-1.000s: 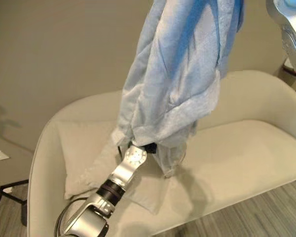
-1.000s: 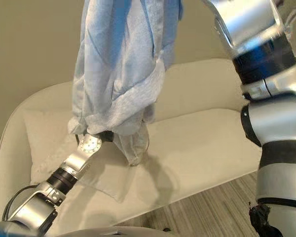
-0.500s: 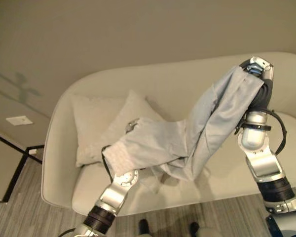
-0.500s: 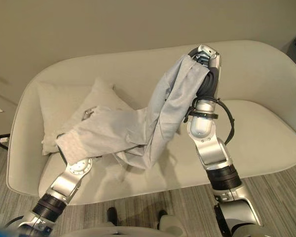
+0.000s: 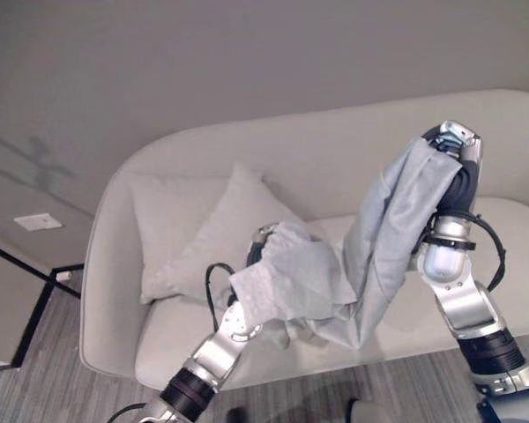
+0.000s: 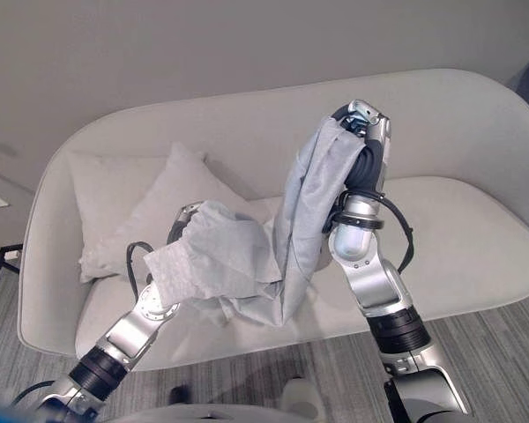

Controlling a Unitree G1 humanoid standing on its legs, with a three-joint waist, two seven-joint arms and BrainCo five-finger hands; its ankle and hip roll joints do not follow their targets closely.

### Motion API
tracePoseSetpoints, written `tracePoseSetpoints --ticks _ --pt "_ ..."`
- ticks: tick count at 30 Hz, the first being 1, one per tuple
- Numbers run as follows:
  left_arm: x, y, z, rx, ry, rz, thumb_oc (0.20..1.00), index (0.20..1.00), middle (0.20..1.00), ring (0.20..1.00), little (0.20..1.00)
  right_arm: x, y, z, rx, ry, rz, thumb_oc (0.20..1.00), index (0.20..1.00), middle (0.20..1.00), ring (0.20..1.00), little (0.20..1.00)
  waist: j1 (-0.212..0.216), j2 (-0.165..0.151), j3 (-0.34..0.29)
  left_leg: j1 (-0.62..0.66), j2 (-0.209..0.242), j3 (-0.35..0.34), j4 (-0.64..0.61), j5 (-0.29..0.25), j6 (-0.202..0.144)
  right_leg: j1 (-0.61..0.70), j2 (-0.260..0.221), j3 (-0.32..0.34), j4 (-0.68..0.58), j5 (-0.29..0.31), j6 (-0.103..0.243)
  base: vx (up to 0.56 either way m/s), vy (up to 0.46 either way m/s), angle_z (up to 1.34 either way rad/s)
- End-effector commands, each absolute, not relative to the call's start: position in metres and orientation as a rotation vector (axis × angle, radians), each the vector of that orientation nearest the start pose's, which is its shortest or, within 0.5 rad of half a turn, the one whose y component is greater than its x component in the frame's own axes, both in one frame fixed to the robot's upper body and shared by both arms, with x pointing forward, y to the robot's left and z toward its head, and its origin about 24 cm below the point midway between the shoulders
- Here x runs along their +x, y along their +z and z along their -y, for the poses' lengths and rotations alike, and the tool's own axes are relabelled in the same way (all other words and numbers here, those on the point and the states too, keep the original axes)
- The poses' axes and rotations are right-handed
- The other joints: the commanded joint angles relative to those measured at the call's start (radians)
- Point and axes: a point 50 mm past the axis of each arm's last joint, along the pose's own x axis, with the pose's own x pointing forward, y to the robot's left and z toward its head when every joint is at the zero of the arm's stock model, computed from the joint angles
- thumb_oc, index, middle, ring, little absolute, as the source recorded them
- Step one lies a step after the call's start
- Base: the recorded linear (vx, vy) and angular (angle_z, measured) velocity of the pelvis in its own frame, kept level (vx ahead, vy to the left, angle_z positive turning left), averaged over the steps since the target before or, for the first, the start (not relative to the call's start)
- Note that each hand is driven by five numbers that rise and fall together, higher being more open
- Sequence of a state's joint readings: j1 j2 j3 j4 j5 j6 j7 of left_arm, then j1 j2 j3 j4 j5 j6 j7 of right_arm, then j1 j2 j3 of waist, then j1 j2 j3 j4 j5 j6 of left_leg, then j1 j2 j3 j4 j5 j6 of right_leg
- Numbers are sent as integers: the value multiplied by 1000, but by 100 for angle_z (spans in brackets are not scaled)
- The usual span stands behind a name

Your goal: Hang the clothes on the sofa on the clothes rack.

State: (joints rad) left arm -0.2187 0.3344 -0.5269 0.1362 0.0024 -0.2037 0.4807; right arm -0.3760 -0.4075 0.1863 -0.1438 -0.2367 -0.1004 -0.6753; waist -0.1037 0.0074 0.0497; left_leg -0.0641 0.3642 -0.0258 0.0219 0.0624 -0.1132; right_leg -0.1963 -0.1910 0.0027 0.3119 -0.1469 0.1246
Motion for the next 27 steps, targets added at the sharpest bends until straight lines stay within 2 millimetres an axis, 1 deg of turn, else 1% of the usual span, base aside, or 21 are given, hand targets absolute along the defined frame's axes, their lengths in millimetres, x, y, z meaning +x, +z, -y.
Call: tracePoseSetpoints --ticks 1,2,3,5,7,8,9,10,11,12,13,14,15,16,17,18,20,21,22,23,27 --pt "273 96 -98 221 -54 456 200 200 200 200 200 276 213 160 -396 -398 921 200 200 200 200 200 -10 10 -25 68 -60 -29 32 -56 -53 142 -102 3 -338 198 57 51 296 -10" --pt "273 96 -98 222 -55 455 200 200 200 200 200 276 213 161 -397 -399 920 200 200 200 200 200 -8 6 -23 63 -66 -29 53 -70 -49 148 -108 5 -343 200 61 67 486 17" --pt "272 96 -97 231 -63 459 200 200 200 200 200 274 209 163 -410 -407 900 200 200 200 200 200 -9 1 -19 52 -100 -19 94 -142 -37 157 -144 6 -350 221 71 6 385 37" --pt "271 96 -102 302 -71 480 200 200 200 200 200 271 205 169 -442 -431 876 200 200 200 200 200 -6 -29 3 6 -204 -6 191 -251 8 130 -231 19 -344 334 90 -53 639 37" --pt "270 100 -109 338 -56 509 200 200 200 200 200 271 203 171 -457 -454 871 200 200 200 200 200 0 -41 21 -14 -246 13 215 -280 34 91 -274 17 -341 439 93 -83 446 -8" --pt "270 100 -110 340 -56 508 200 200 200 200 200 271 203 170 -456 -454 870 200 200 200 200 200 4 -41 18 -13 -245 18 219 -292 36 94 -274 18 -349 438 97 -90 351 -24" --pt "270 100 -113 341 -41 511 200 200 200 200 200 272 202 170 -454 -459 863 200 200 200 200 200 7 -43 29 -20 -267 26 217 -293 52 73 -291 2 -351 483 99 -111 328 -23" --pt "270 100 -115 337 -30 510 200 200 200 200 200 274 202 168 -454 -453 859 200 200 200 200 200 11 -41 44 -22 -277 41 214 -292 65 45 -300 -36 -344 514 99 -287 578 -56" --pt "270 103 -120 342 -5 521 200 200 200 200 200 275 206 165 -447 -454 876 200 200 200 200 200 25 -29 60 -22 -280 93 187 -275 87 26 -290 -145 -347 464 91 -261 534 -54" --pt "269 101 -122 347 -4 517 200 200 200 200 200 276 208 163 -445 -450 881 200 200 200 200 200 33 -21 60 -10 -283 114 161 -265 97 25 -265 -194 -328 418 84 -235 496 -103" --pt "269 101 -124 356 -4 517 200 200 200 200 200 276 208 161 -447 -439 888 200 200 200 200 200 32 -23 58 0 -291 125 124 -241 105 28 -230 -213 -310 379 72 -129 354 -71" --pt "266 99 -126 360 -8 509 200 200 200 200 200 275 206 161 -454 -431 887 200 200 200 200 200 31 -23 54 6 -301 139 95 -220 111 34 -177 -213 -282 327 56 -84 217 -76" --pt "266 99 -126 361 -8 509 200 200 200 200 200 275 206 161 -454 -431 887 200 200 200 200 200 31 -24 53 6 -301 140 93 -218 111 33 -177 -212 -281 326 56 -59 294 -34" --pt "263 96 -130 383 -15 497 200 200 200 200 200 274 204 162 -467 -422 883 200 200 200 200 200 35 -23 39 21 -322 149 38 -194 122 59 -64 -176 -248 241 38 -31 170 -35" --pt "263 96 -130 384 -15 495 200 200 200 200 200 274 203 162 -467 -421 883 200 200 200 200 200 37 -25 37 25 -323 152 27 -184 121 54 -65 -173 -244 241 35 -4 310 -31" --pt "260 90 -132 399 -30 469 200 200 200 200 200 271 200 164 -475 -415 875 200 200 200 200 200 36 -28 19 47 -346 147 -23 -169 126 83 37 -109 -223 173 23 15 192 -29" --pt "258 83 -131 393 -40 434 200 200 200 200 200 268 195 166 -477 -405 866 200 200 200 200 200 34 -38 5 73 -370 137 -61 -151 131 96 128 -44 -211 138 -3 30 174 -17" --pt "258 83 -131 393 -40 434 200 200 200 200 200 267 194 166 -477 -405 866 200 200 200 200 200 36 -39 4 72 -370 140 -65 -143 131 93 128 -42 -212 143 -4 19 96 14" --pt "258 81 -130 391 -46 423 200 200 200 200 200 265 192 168 -484 -401 862 200 200 200 200 200 30 -48 -5 79 -388 125 -85 -134 137 87 187 -2 -203 132 -17 -17 63 26" --pt "259 82 -129 389 -41 430 200 200 200 200 200 264 192 168 -478 -398 865 200 200 200 200 200 27 -56 -6 78 -400 120 -90 -132 141 92 204 13 -208 129 -24 0 67 34" --pt "260 83 -127 361 -19 435 200 200 200 200 200 265 186 163 -462 -368 845 200 200 200 200 200 31 -80 -2 69 -416 106 -52 -152 152 118 217 39 -238 130 -44 -10 -38 20"
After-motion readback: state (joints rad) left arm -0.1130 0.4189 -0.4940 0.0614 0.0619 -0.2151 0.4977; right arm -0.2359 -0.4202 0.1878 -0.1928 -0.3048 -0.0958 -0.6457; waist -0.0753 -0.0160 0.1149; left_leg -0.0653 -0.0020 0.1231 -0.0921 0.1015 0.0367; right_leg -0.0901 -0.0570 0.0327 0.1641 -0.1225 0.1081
